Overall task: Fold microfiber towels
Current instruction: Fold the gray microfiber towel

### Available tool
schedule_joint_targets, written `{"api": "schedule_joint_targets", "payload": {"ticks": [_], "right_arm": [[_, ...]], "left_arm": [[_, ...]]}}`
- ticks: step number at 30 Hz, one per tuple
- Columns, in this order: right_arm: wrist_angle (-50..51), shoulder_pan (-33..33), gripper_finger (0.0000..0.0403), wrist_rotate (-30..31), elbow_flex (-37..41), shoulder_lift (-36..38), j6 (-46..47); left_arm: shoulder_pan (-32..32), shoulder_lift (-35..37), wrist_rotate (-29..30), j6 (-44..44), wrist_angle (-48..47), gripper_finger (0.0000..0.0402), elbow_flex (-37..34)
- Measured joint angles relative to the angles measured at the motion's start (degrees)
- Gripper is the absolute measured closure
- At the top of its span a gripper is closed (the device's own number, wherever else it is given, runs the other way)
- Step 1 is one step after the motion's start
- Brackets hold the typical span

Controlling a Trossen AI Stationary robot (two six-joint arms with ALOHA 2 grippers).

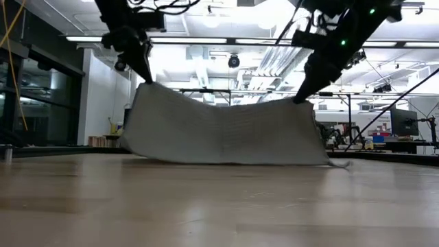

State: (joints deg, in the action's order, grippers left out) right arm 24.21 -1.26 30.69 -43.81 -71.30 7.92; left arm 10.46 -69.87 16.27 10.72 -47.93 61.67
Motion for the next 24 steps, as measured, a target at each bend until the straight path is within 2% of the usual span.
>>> {"api": "schedule_joint_targets", "payload": {"ticks": [6, 12, 16, 20, 24], "right_arm": [[1.3, 4.2, 0.0399, 0.7, 0.0, 3.5, 2.3], [1.9, 11.5, 0.0399, 0.7, -0.1, 6.3, 4.9], [0.0, 18.2, 0.0399, -2.9, -0.1, 7.5, 6.6], [-1.8, 23.8, 0.0399, -6.4, -1.5, 7.8, 11.1], [-3.0, 27.8, 0.0399, -7.2, -4.1, 7.7, 12.2]], "left_arm": [[-2.2, 0.0, -1.4, -2.2, -3.7, 0.0401, 3.6], [-10.7, 0.0, -3.5, -7.1, -8.2, 0.0401, 6.6], [-16.8, 0.0, -6.0, -11.9, -9.8, 0.0401, 7.9], [-22.0, 0.1, -11.4, -17.3, -9.7, 0.0401, 8.0], [-26.2, 0.1, -13.8, -19.8, -8.9, 0.0401, 8.0]]}}
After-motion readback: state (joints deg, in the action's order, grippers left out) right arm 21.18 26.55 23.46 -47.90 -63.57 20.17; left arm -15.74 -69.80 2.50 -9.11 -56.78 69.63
